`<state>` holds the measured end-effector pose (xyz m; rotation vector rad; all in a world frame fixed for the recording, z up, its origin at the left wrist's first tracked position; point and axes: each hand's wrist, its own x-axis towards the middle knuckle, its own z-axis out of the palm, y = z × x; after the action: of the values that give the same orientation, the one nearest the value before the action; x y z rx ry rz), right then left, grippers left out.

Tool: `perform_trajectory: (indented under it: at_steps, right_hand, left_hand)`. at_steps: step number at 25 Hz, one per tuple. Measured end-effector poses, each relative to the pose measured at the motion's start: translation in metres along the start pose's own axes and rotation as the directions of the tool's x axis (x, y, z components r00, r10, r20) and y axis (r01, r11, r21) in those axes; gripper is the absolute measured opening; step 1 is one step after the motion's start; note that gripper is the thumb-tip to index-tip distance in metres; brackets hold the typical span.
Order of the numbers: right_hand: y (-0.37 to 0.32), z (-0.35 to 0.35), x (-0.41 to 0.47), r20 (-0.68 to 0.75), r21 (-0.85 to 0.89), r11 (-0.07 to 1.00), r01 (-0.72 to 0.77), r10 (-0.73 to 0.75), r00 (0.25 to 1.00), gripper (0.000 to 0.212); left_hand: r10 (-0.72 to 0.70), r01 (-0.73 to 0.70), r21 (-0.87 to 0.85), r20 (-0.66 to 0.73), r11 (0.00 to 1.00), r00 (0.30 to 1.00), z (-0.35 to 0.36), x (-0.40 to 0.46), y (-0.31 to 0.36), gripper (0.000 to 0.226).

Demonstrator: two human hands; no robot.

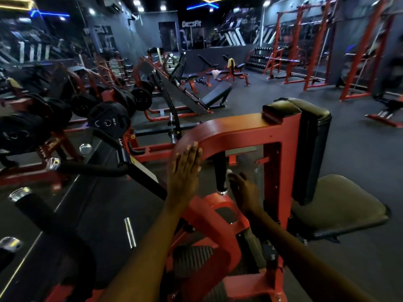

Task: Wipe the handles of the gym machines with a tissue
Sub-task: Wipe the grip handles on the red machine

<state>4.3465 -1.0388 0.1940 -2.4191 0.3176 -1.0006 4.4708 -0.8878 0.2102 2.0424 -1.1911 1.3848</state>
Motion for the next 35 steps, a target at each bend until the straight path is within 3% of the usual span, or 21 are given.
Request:
perform_trajectory:
  at_steps: [2, 5, 9, 10, 14, 16, 19, 24, 26, 28, 29, 30, 31, 32, 33, 34, 35]
  right_hand:
    - [-0.020, -0.008, 0.015, -0.069, 0.019, 1.000, 0.024, -0.023, 0.997, 0.035]
    - [-0.044, -0.008, 0.032, -0.019, -0.073, 0.993, 0.089, -0.090, 0.996, 0.035]
    - [-0.004, 0.024, -0.003, 0.240, -0.234, 0.924, 0.303, -0.247, 0.939, 0.037]
    - [-0.005, 0.024, -0.002, 0.245, -0.207, 0.942, 0.263, -0.210, 0.946, 0.035]
    - [-0.030, 0.021, 0.038, 0.011, -0.119, 0.992, 0.049, -0.049, 0.999, 0.030]
    - [-0.038, 0.026, 0.032, 0.022, -0.149, 0.988, 0.038, -0.035, 0.999, 0.033]
    - [-0.026, 0.046, 0.000, 0.095, -0.230, 0.964, 0.136, -0.117, 0.989, 0.038]
    - [0.011, 0.036, -0.010, 0.292, -0.287, 0.950, 0.124, -0.037, 0.956, 0.027]
    - [0.018, 0.031, -0.015, 0.276, -0.238, 0.967, 0.087, -0.019, 0.961, 0.028]
    - [0.025, 0.042, -0.018, 0.211, -0.270, 0.950, 0.157, -0.100, 0.972, 0.023]
    - [0.025, 0.047, -0.019, 0.146, -0.279, 0.955, 0.102, -0.063, 0.987, 0.019]
    - [0.024, 0.051, -0.018, 0.054, -0.206, 0.975, -0.087, 0.100, 0.994, 0.016]
    - [0.026, 0.054, -0.015, -0.048, -0.067, 0.945, -0.321, 0.318, 0.947, 0.015]
    - [0.025, 0.053, -0.010, -0.070, 0.178, 0.834, -0.523, 0.541, 0.838, 0.017]
    - [0.026, 0.051, -0.002, 0.042, 0.442, 0.650, -0.618, 0.674, 0.738, 0.018]
    - [0.029, 0.043, 0.012, 0.224, 0.602, 0.479, -0.638, 0.666, 0.712, 0.017]
    - [0.027, 0.031, 0.029, 0.388, 0.633, 0.407, -0.659, 0.570, 0.724, 0.017]
  left_hand:
    - [0.027, -0.027, 0.023, 0.002, 0.999, 1.000, -0.001, -0.006, -0.006, 0.072]
    - [0.054, -0.053, 0.036, -0.018, 0.998, 0.998, -0.003, -0.004, -0.008, 0.060]
    - [0.107, -0.102, 0.130, -0.036, 0.986, 0.994, 0.002, -0.008, -0.010, 0.065]
    - [0.115, -0.109, 0.150, -0.034, 0.983, 0.993, 0.003, -0.009, -0.010, 0.070]
    - [0.109, -0.105, 0.138, -0.028, 0.985, 0.994, 0.006, -0.011, -0.010, 0.075]
    - [0.108, -0.103, 0.127, -0.031, 0.986, 0.994, 0.005, -0.010, -0.009, 0.074]
    - [0.122, -0.113, 0.157, -0.043, 0.981, 0.992, 0.004, -0.010, -0.010, 0.068]
    - [0.124, -0.115, 0.157, -0.045, 0.981, 0.991, 0.006, -0.010, -0.011, 0.070]
    - [0.117, -0.108, 0.159, -0.046, 0.981, 0.992, 0.006, -0.010, -0.010, 0.074]
    - [0.110, -0.103, 0.168, -0.033, 0.980, 0.993, 0.005, -0.009, -0.010, 0.076]
    - [0.113, -0.105, 0.175, -0.033, 0.979, 0.993, 0.004, -0.010, -0.009, 0.076]
    - [0.117, -0.107, 0.183, -0.041, 0.977, 0.992, 0.005, -0.010, -0.009, 0.077]
    - [0.120, -0.109, 0.188, -0.049, 0.976, 0.992, 0.006, -0.011, -0.010, 0.077]
    - [0.122, -0.110, 0.188, -0.053, 0.976, 0.991, 0.006, -0.011, -0.010, 0.077]
    - [0.126, -0.114, 0.187, -0.057, 0.976, 0.990, 0.007, -0.011, -0.010, 0.076]
    - [0.133, -0.120, 0.188, -0.059, 0.975, 0.989, 0.008, -0.011, -0.009, 0.075]
    - [0.134, -0.121, 0.184, -0.057, 0.975, 0.989, 0.009, -0.012, -0.009, 0.075]
